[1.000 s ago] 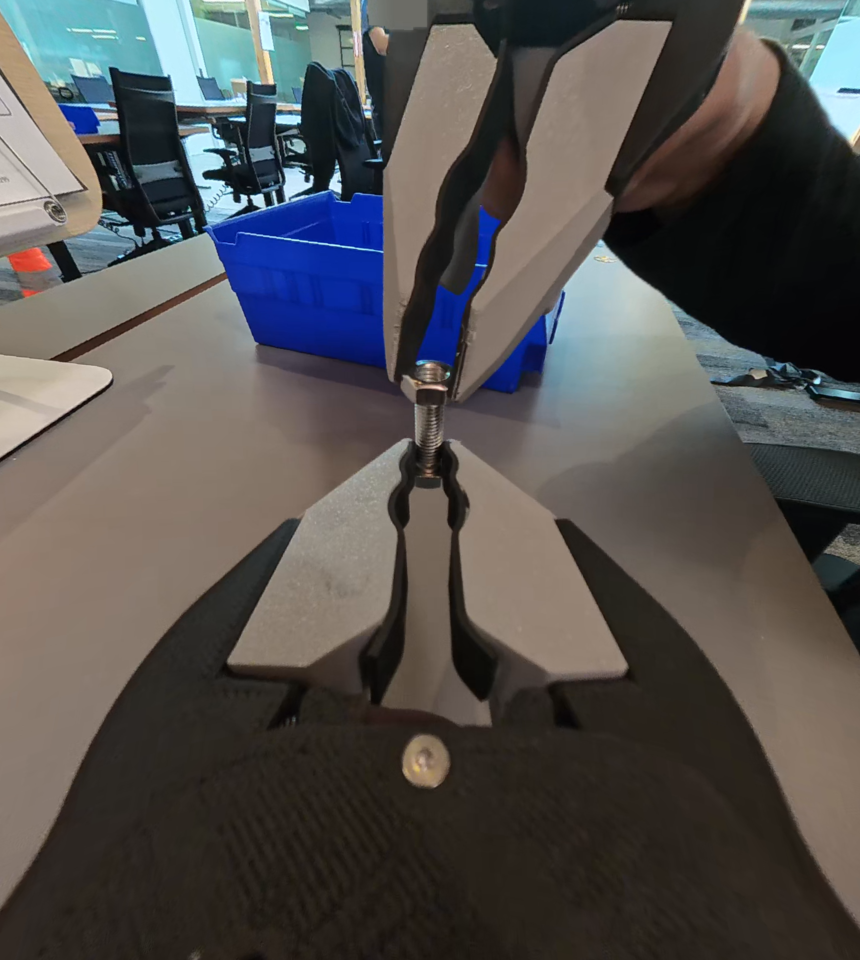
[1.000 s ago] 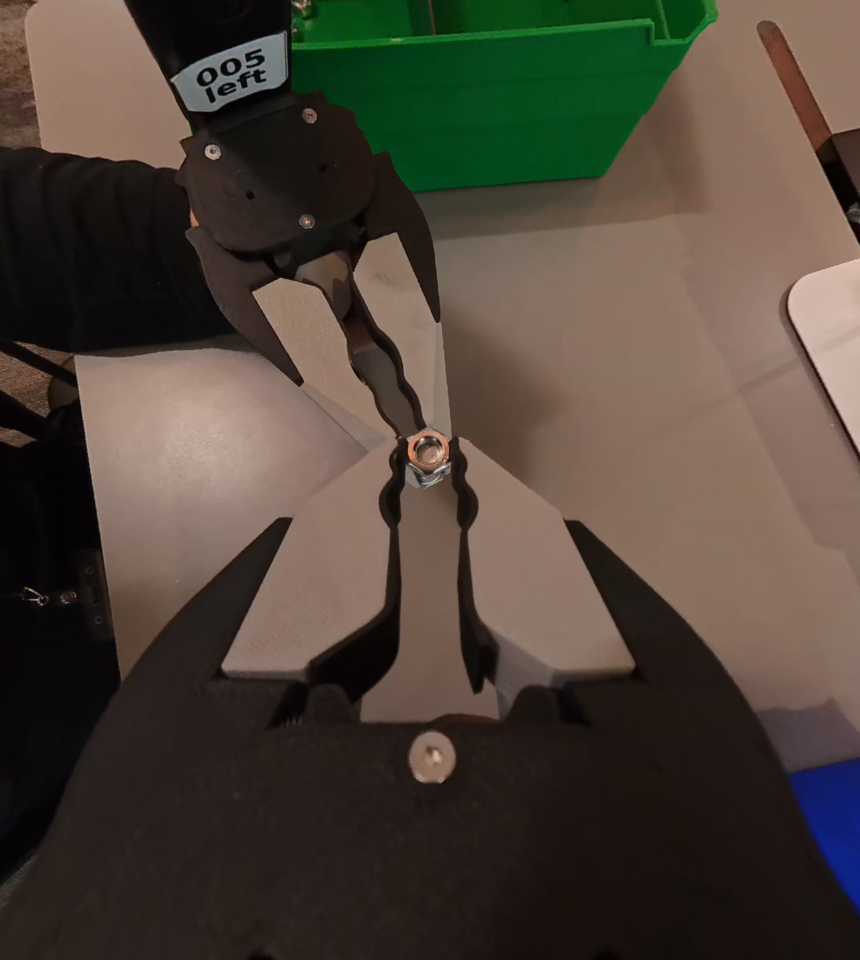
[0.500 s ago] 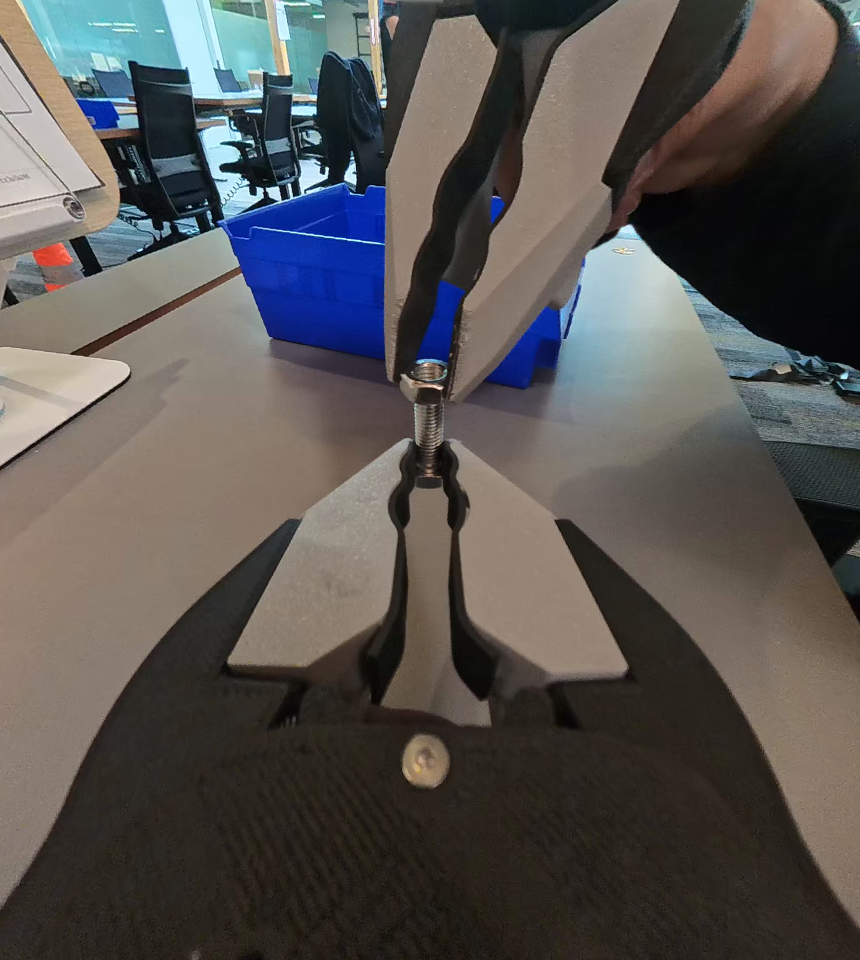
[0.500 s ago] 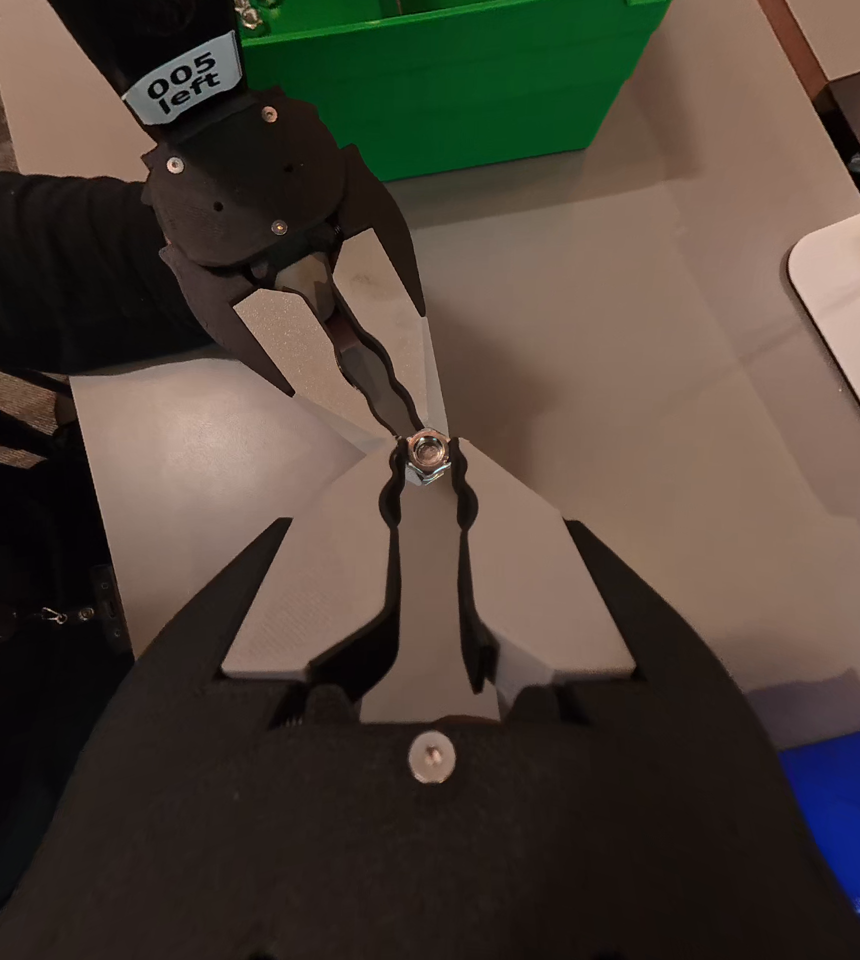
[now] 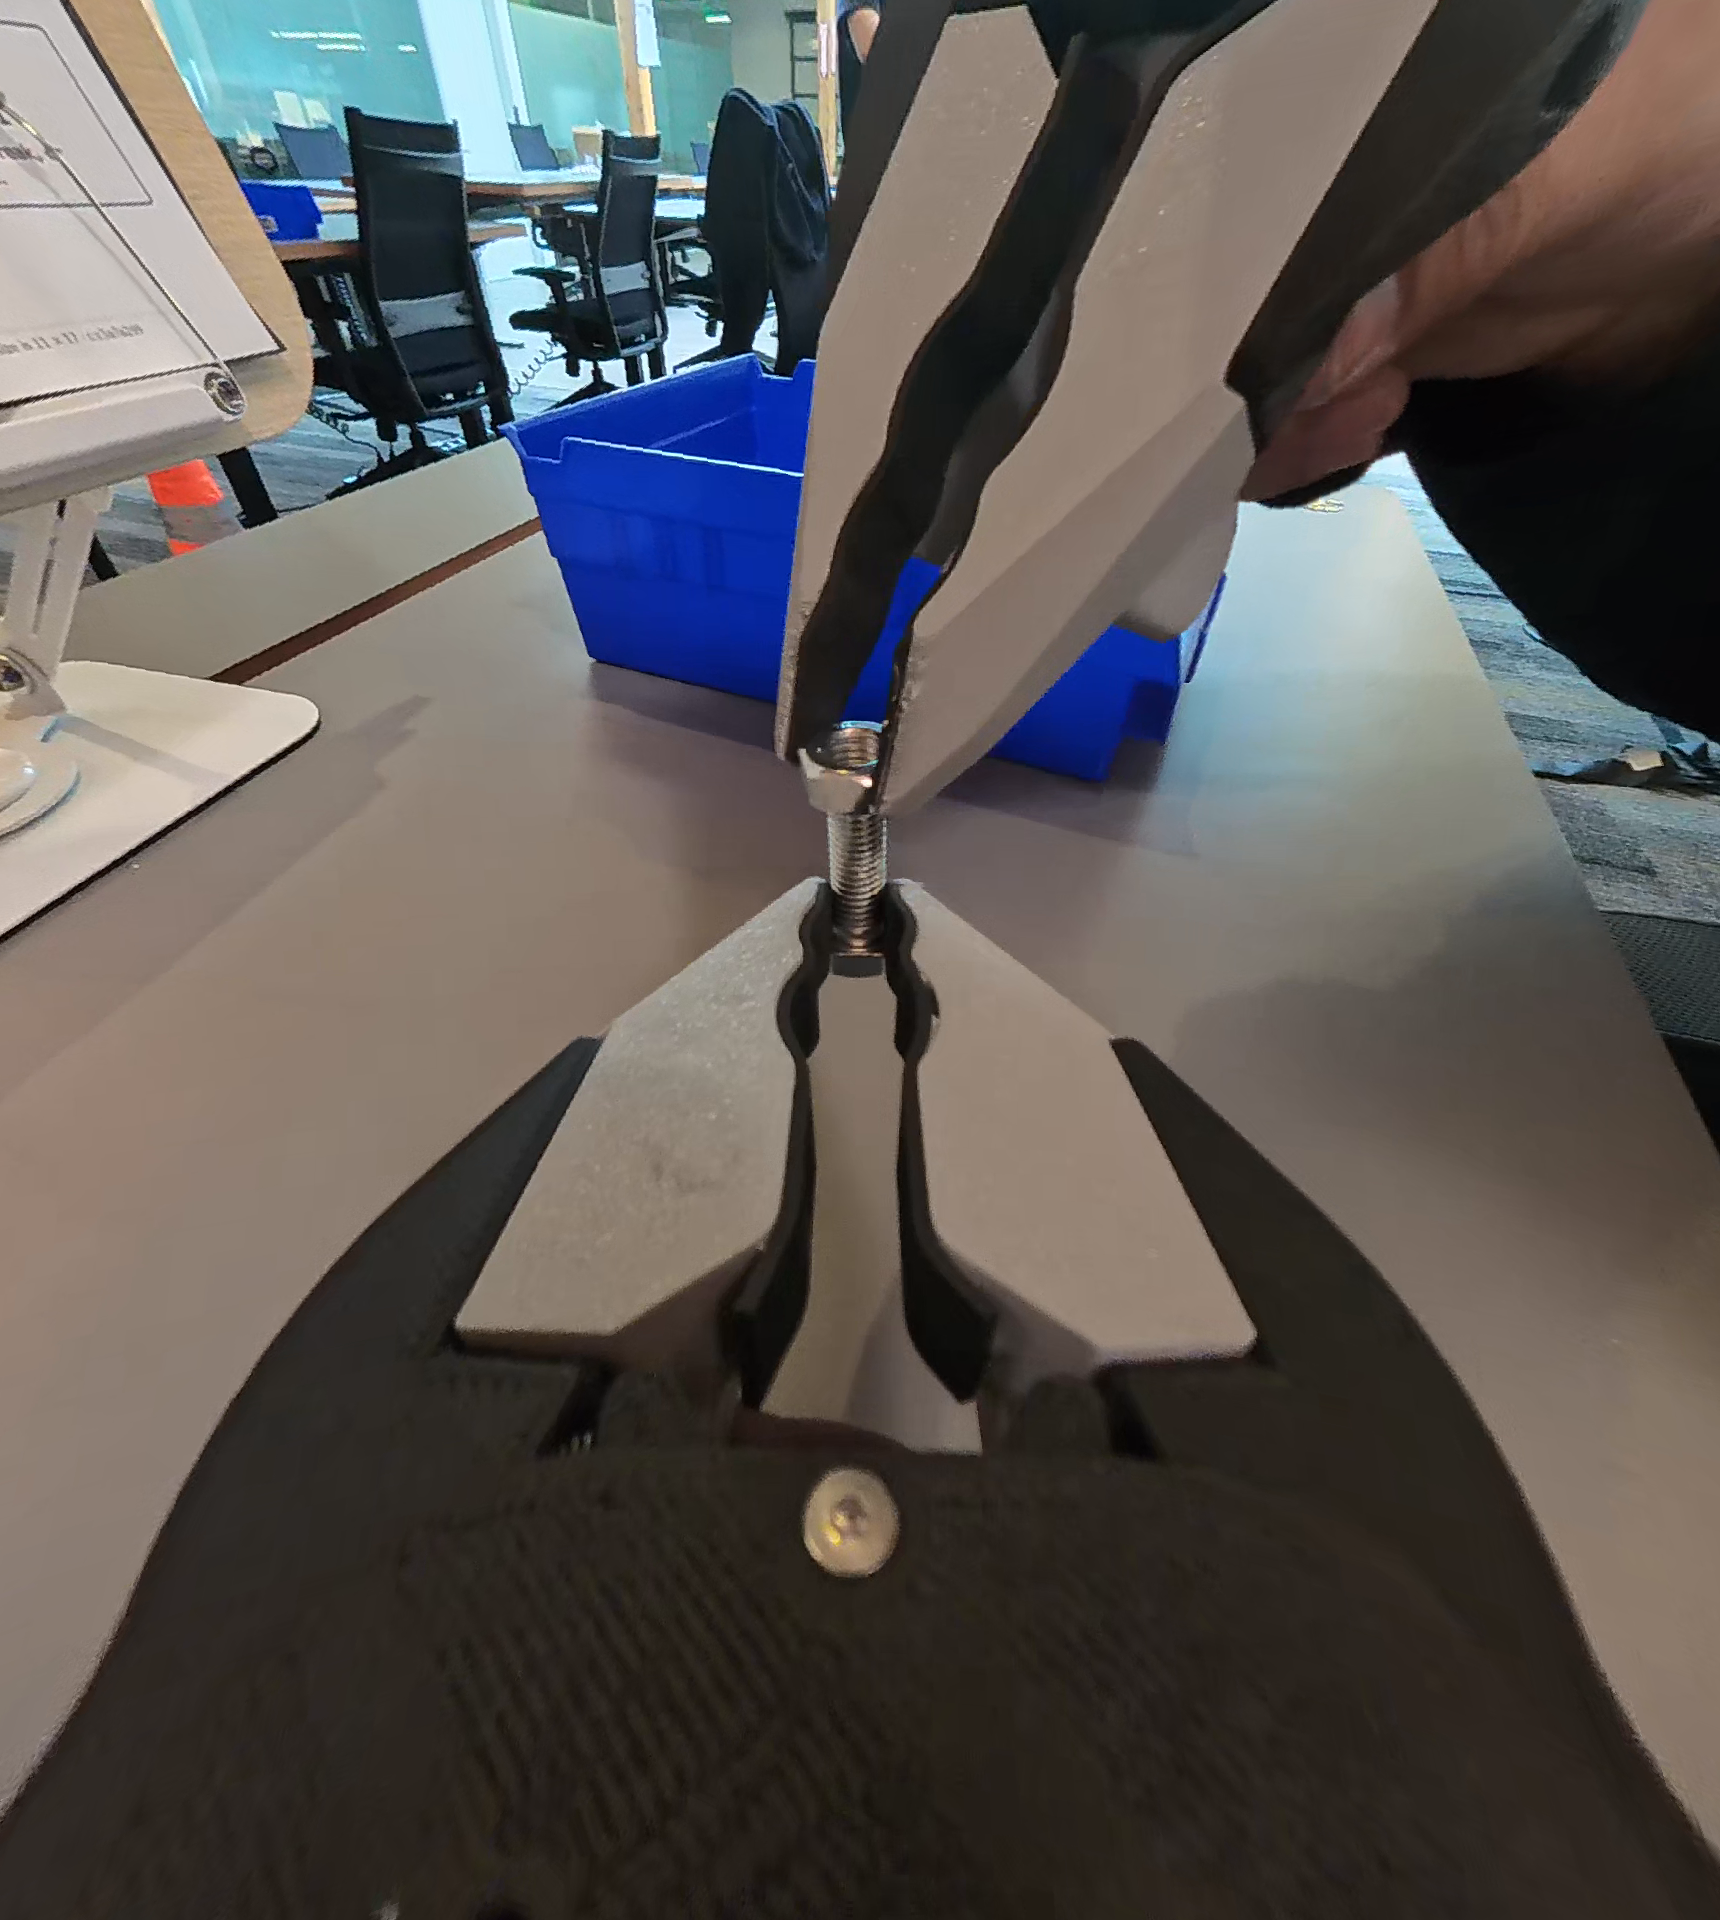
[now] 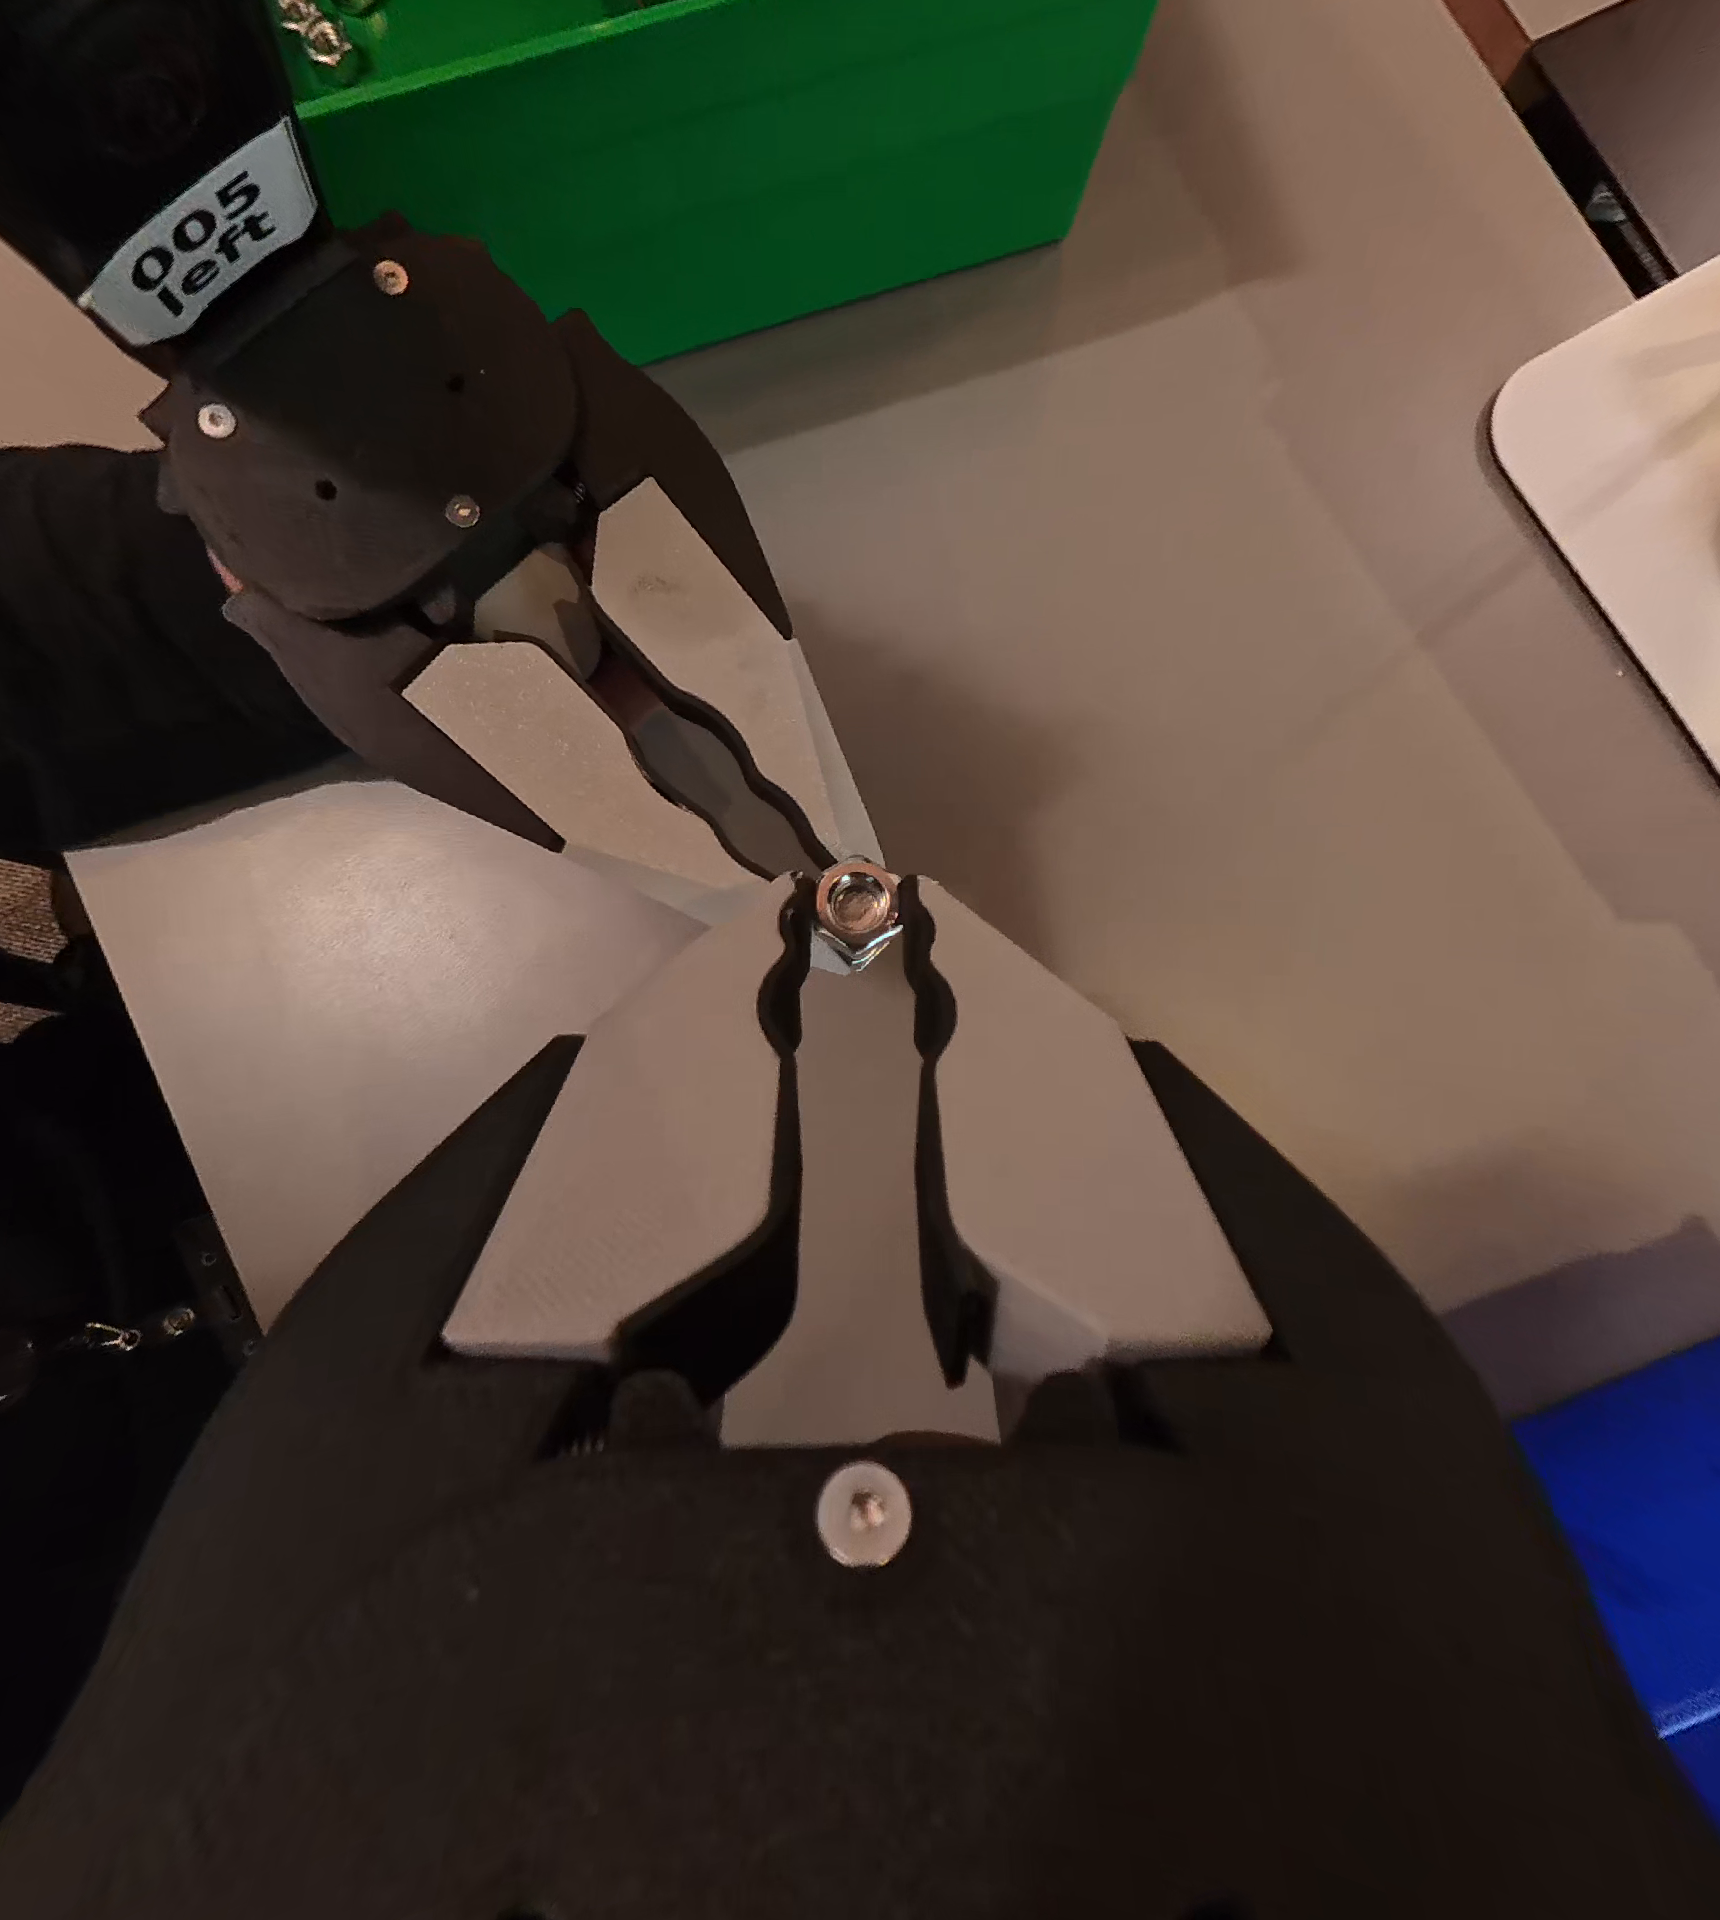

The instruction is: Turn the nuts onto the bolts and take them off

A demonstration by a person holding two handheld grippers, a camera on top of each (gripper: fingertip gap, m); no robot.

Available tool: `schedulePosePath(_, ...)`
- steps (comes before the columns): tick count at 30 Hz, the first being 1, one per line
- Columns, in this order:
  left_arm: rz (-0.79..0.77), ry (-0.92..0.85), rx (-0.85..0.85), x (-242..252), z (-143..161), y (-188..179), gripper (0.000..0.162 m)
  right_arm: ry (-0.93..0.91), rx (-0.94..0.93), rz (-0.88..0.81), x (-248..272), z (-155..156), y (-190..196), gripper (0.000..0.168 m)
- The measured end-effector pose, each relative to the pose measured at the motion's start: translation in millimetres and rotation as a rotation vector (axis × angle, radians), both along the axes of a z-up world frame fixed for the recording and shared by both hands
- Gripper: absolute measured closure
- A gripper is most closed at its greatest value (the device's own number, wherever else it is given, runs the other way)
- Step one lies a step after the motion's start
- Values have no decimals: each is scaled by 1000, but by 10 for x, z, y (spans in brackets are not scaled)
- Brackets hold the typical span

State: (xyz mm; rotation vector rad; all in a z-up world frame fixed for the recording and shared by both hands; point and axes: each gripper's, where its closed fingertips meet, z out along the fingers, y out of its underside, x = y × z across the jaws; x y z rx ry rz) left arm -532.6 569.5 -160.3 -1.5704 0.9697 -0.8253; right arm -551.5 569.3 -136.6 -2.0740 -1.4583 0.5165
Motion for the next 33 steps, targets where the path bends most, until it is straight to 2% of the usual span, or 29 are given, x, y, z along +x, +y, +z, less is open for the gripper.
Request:
schedulePosePath(23, 371, -10, 0, -135, 1, 324, 156, 52, 48, -151, -118, -2, 312, 154)
schedulePosePath(33, 524, -2, 9, -297, 1, 434, 156, 133, 81, -233, -258, 3, 416, 154)
